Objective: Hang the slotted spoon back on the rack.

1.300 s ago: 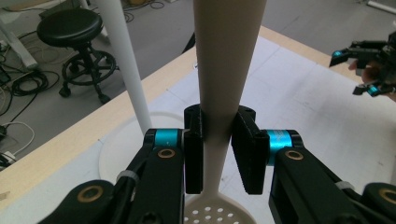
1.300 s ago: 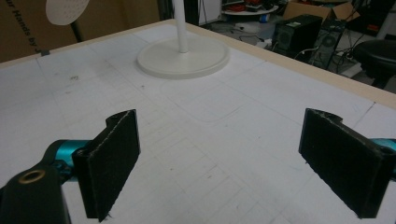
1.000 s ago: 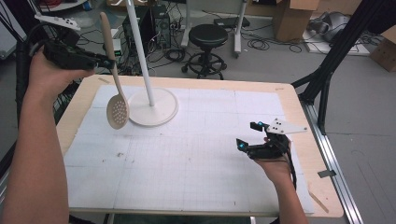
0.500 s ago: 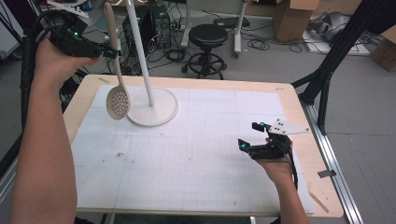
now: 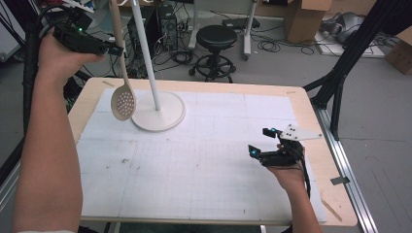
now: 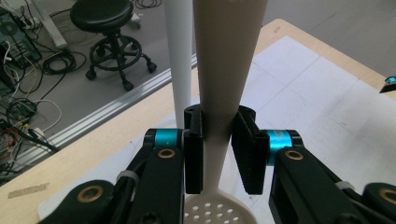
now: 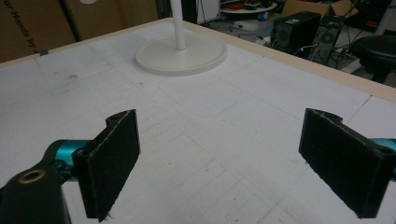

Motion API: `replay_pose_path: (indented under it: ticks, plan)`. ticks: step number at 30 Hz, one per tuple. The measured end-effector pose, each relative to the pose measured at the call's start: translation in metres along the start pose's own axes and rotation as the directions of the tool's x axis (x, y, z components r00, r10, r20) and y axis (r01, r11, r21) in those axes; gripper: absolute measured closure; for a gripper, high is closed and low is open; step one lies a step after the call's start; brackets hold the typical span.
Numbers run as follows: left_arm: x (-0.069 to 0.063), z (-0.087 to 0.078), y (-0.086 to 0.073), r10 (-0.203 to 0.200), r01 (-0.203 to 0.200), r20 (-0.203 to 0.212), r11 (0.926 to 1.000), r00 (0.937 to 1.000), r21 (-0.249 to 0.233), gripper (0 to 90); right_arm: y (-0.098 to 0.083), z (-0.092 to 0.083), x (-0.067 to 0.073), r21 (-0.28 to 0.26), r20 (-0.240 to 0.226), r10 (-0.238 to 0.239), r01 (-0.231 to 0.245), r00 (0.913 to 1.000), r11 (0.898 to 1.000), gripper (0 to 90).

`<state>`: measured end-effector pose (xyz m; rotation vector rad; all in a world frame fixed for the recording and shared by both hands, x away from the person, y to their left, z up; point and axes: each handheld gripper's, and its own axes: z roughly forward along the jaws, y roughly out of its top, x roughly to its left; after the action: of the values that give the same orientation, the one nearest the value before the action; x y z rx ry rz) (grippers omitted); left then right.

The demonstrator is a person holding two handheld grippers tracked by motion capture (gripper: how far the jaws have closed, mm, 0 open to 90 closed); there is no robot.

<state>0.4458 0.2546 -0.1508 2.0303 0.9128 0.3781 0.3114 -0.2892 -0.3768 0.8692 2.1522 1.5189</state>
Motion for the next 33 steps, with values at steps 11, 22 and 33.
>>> replay_pose_path:
  ticks: [11,22,33]
  plan:
    - [-0.002,0.013,0.005,-0.003,0.003,-0.004,0.9998,1.0000,0.022,74.9,-0.001,-0.002,-0.001,-0.003,0.000,0.006,-0.006,1.0000,1.000,11.6]
    - [-0.001,0.021,0.005,-0.002,0.003,-0.039,0.9993,0.9992,0.037,73.8,-0.001,-0.002,0.000,-0.003,-0.002,0.004,-0.004,1.0000,1.000,11.6]
    - [0.000,0.018,-0.007,-0.015,0.020,-0.084,0.9983,0.9964,0.055,53.7,0.000,0.000,0.002,0.002,-0.004,-0.006,0.006,1.0000,1.000,11.6]
